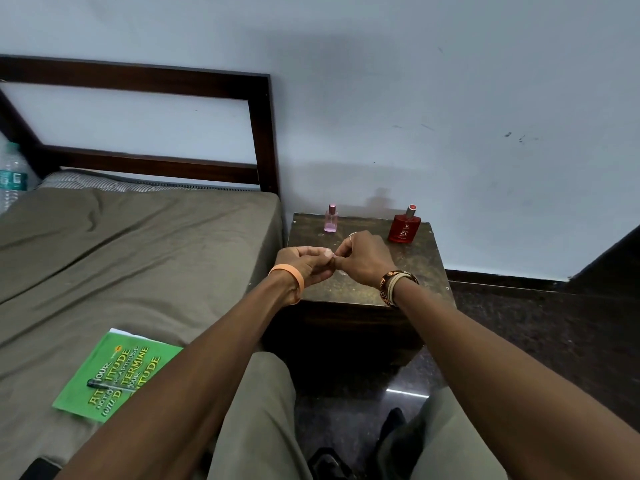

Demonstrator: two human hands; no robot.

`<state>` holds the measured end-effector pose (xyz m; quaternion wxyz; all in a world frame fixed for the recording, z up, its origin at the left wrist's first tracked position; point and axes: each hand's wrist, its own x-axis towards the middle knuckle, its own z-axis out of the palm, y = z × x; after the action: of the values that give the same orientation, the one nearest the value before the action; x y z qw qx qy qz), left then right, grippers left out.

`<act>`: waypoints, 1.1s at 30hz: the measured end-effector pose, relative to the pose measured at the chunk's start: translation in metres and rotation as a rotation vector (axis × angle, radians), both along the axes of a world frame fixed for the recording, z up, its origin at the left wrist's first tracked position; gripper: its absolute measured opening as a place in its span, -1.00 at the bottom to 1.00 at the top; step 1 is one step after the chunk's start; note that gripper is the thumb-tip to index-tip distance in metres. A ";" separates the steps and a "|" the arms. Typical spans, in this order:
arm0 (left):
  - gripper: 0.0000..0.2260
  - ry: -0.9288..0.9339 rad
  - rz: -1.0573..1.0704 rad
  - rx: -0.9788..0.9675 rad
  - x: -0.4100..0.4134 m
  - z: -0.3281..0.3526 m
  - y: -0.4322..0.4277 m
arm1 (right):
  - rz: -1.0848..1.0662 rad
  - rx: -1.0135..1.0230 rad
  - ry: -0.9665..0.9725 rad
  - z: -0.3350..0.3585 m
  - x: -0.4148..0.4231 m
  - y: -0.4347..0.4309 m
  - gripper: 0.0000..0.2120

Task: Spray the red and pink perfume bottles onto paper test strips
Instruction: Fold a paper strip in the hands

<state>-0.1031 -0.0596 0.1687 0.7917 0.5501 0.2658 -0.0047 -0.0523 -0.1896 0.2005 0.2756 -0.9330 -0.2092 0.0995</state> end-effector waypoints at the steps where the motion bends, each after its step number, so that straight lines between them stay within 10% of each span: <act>1: -0.91 0.001 0.002 0.010 0.001 -0.003 0.000 | -0.002 -0.026 -0.013 -0.002 0.001 0.001 -0.79; 22: -0.97 0.240 0.061 -0.011 0.057 -0.086 0.034 | -0.015 0.060 0.057 -0.099 0.047 0.038 -0.89; 28: -0.92 0.317 0.038 0.032 0.077 -0.120 0.063 | -0.295 0.569 0.556 -0.137 0.063 0.052 -0.92; 33: -0.84 0.330 -0.056 0.536 0.103 -0.147 0.085 | -0.469 0.739 0.811 -0.155 0.075 0.059 -0.94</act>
<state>-0.0001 0.0258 0.0214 0.5641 0.7381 0.3673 -0.0455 0.0231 -0.1302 0.0453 0.6545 -0.6841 0.1033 0.3048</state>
